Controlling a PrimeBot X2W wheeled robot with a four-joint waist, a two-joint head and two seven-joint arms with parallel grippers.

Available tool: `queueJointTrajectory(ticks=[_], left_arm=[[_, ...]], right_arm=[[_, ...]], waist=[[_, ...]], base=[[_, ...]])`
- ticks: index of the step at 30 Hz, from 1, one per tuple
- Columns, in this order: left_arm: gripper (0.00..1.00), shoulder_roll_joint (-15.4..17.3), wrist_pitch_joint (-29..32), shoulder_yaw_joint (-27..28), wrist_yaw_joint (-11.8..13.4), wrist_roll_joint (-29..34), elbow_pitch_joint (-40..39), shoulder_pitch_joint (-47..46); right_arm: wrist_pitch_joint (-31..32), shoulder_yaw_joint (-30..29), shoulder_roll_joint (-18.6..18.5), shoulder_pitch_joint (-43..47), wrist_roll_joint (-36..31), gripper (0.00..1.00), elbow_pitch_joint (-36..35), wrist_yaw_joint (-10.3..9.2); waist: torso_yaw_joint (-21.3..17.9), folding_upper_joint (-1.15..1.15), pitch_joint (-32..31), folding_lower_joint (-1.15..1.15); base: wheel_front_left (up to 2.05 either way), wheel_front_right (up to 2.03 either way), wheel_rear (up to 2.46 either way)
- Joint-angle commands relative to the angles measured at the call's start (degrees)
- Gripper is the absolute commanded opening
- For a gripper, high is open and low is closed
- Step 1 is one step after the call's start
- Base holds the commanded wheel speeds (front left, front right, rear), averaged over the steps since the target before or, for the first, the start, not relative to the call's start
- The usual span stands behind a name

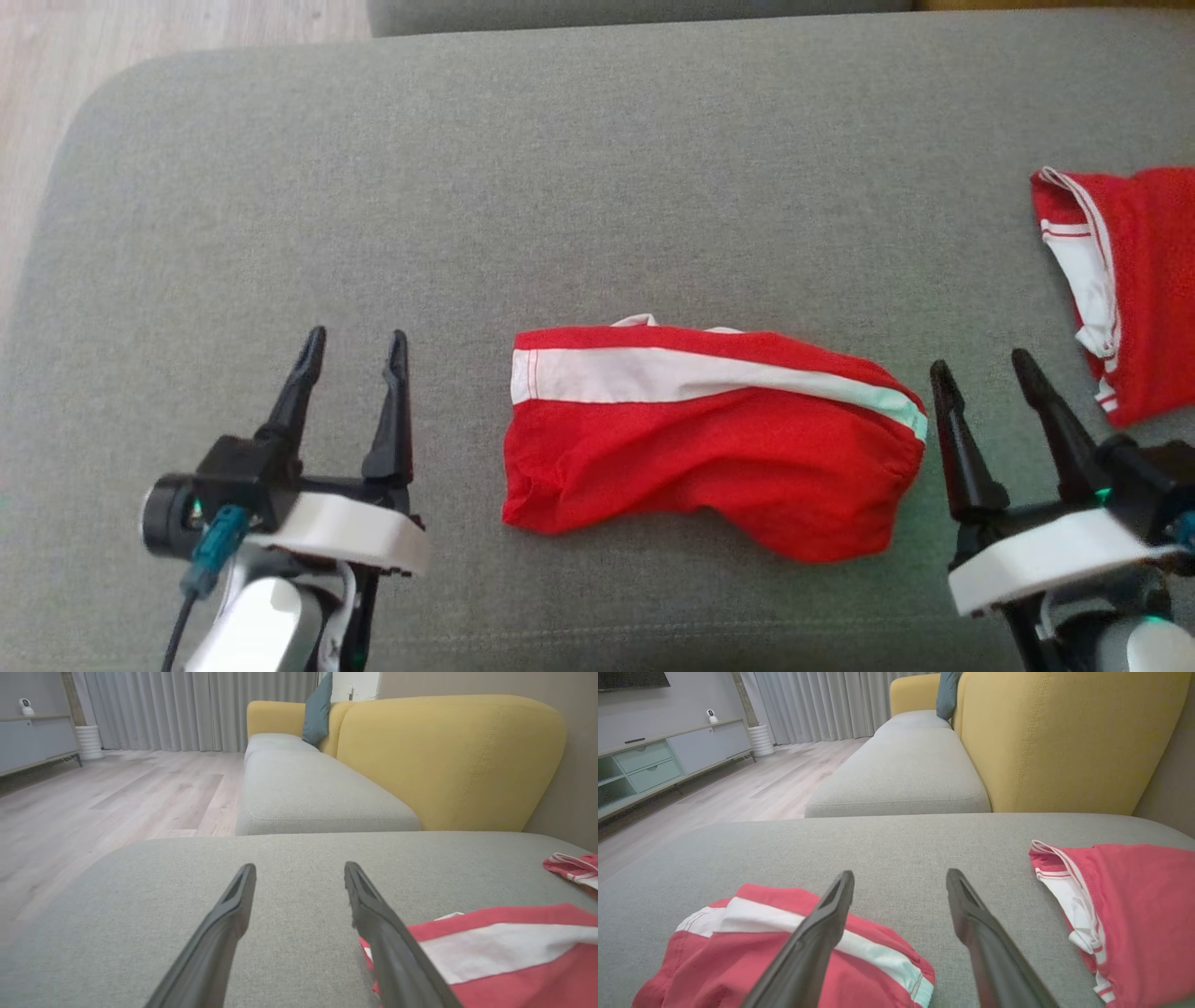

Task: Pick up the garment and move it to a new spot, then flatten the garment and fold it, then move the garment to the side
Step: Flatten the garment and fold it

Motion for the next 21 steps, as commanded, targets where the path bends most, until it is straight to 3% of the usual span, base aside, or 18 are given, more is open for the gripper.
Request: queueJointTrajectory(ticks=[1, 21], left_arm=[[1.00, 1.4, -0.6, 2.5, 0.3, 0.6, -2.0, -1.0], [1.00, 1.4, -0.5, 2.4, -0.8, 1.0, -1.7, -0.6]], right_arm=[[0.3, 1.3, -0.9, -0.4, -0.2, 1.00, -2.5, 0.22], [0.0, 0.8, -0.1, -0.7, 0.1, 1.00, -2.9, 0.22]], waist=[[-0.1, 0.00, -0.2, 0.00], [-0.4, 0.00, 0.6, 0.00]], base=[[0.00, 0.00, 0.00], [0.00, 0.00, 0.00]])
